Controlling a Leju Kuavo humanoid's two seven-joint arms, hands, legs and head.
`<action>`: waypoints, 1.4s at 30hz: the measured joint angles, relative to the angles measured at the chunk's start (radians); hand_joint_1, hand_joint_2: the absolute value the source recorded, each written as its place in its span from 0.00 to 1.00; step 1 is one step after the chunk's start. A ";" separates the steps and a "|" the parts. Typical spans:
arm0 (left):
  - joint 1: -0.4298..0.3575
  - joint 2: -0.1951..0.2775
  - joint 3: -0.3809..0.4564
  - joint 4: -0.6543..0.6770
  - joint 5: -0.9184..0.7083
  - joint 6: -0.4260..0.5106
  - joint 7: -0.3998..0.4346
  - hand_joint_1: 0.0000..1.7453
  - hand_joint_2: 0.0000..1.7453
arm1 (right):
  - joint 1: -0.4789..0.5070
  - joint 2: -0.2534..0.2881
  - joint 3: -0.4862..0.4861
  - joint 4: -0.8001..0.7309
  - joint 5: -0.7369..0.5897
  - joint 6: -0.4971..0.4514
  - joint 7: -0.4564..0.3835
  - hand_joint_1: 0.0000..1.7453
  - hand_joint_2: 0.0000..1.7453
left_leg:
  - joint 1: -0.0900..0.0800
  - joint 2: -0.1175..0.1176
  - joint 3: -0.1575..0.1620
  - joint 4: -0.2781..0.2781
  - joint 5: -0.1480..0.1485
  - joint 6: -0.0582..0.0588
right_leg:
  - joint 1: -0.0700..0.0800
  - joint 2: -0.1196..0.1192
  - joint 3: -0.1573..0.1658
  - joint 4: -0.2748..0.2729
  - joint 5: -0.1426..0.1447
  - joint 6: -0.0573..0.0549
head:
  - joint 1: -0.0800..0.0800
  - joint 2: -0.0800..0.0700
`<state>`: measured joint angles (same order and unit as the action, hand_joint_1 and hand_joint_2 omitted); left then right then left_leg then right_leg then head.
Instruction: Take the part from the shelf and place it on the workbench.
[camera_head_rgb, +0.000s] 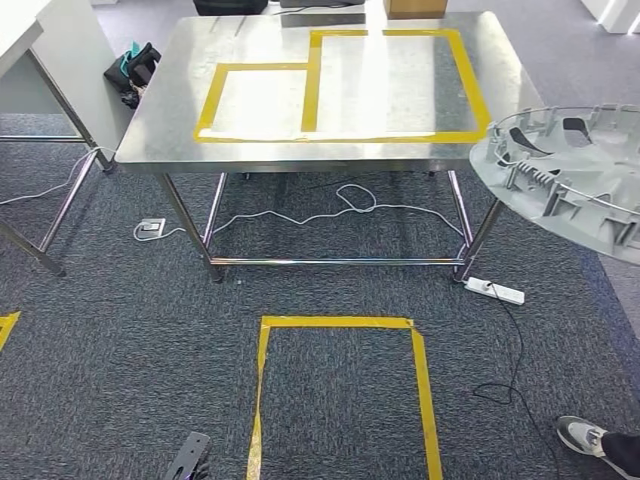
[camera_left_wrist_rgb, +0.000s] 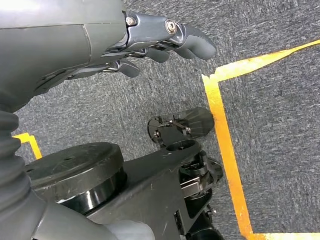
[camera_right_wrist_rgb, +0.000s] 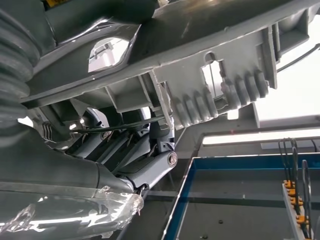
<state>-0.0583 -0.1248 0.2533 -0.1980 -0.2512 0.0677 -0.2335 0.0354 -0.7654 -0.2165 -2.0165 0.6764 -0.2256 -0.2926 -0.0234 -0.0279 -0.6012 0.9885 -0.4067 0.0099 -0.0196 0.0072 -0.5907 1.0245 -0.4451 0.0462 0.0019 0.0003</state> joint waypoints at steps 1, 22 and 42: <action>0.000 0.000 0.000 0.000 0.000 0.000 0.000 0.00 1.00 | 0.000 0.000 -0.001 0.000 0.000 0.000 0.000 1.00 1.00 | 0.000 0.000 0.000 0.000 0.000 0.000 | 0.000 0.000 0.000 0.000 0.000 0.000 | 0.000 0.000; -0.005 -0.008 0.000 0.000 -0.022 -0.017 0.000 0.00 1.00 | 0.038 -0.023 -0.019 -0.001 0.006 -0.010 0.000 1.00 1.00 | 0.031 -0.001 0.025 0.013 -0.040 -0.030 | -0.037 0.018 -0.018 0.028 -0.010 0.038 | 0.003 0.000; -0.008 -0.008 0.000 0.000 -0.028 -0.023 0.003 0.00 1.00 | 0.062 -0.028 -0.028 -0.003 0.017 -0.016 -0.001 1.00 1.00 | -0.005 0.013 0.005 -0.002 -0.016 0.051 | -0.006 0.002 -0.054 0.193 -0.132 0.038 | 0.005 0.000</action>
<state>-0.0662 -0.1333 0.2531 -0.1980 -0.2789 0.0447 -0.2304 0.0974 -0.7939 -0.2445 -2.0195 0.6933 -0.2417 -0.2934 -0.0284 -0.0154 -0.5960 0.9864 -0.4227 0.0609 -0.0256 0.0096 -0.6449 1.2173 -0.5768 0.0837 0.0073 0.0002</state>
